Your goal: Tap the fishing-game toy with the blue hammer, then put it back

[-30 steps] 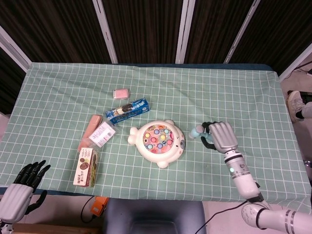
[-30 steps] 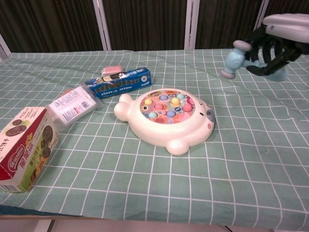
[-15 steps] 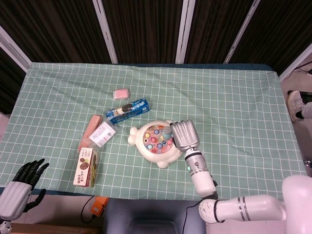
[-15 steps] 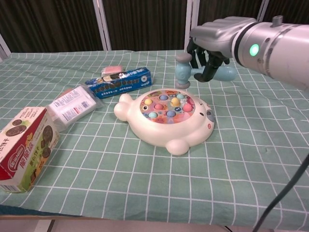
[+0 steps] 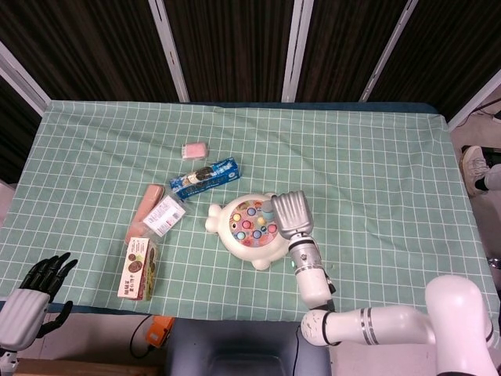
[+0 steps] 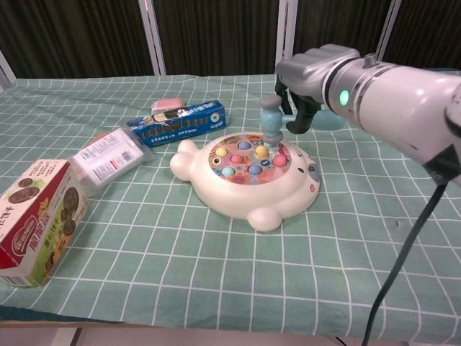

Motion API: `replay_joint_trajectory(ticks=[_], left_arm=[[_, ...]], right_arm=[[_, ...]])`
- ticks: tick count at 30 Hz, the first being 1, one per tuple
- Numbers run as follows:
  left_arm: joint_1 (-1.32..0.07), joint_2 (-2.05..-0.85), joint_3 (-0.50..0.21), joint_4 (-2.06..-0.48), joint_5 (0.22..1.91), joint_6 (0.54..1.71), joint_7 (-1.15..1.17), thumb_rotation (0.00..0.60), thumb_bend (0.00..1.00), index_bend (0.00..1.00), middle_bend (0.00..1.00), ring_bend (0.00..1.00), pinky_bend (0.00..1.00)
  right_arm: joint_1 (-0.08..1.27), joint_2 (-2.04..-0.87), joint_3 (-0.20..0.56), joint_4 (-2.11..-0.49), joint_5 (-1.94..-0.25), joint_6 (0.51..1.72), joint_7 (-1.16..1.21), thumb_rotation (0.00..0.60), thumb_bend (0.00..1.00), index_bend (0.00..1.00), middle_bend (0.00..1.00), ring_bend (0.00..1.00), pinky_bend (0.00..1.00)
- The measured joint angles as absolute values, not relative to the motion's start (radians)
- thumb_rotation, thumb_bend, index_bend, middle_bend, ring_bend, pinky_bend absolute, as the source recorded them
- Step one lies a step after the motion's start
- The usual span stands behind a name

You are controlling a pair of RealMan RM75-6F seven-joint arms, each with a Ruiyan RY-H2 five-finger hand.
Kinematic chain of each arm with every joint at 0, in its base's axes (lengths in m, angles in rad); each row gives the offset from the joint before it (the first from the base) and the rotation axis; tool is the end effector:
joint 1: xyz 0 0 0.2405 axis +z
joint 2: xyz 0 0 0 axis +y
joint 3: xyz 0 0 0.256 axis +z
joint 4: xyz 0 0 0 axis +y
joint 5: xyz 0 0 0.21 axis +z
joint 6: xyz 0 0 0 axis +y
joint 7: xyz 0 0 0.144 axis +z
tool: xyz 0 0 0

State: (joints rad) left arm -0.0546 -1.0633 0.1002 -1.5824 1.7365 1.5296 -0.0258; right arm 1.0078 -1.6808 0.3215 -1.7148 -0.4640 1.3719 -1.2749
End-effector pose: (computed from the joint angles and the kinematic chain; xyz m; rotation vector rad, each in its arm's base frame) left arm -0.3050 0.1365 0.1522 -1.6439 -0.8767 -0.8879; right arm -0.0524 -0.3457 -0.0173 1.7447 -0.6457 0.4996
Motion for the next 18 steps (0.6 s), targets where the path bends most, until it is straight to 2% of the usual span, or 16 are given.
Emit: replay_joint_trajectory(ticks=[18], left_arm=[[-0.056, -1.06, 0.102, -1.58, 1.738, 1.533, -0.039, 0.6, 0.43, 0.0, 0.0, 0.01, 0.1]], right_arm=[[1.051, -1.752, 0.288, -1.624, -0.45, 1.374, -1.273, 0.6, 0.61, 0.98, 0.69, 0.7, 0.68]])
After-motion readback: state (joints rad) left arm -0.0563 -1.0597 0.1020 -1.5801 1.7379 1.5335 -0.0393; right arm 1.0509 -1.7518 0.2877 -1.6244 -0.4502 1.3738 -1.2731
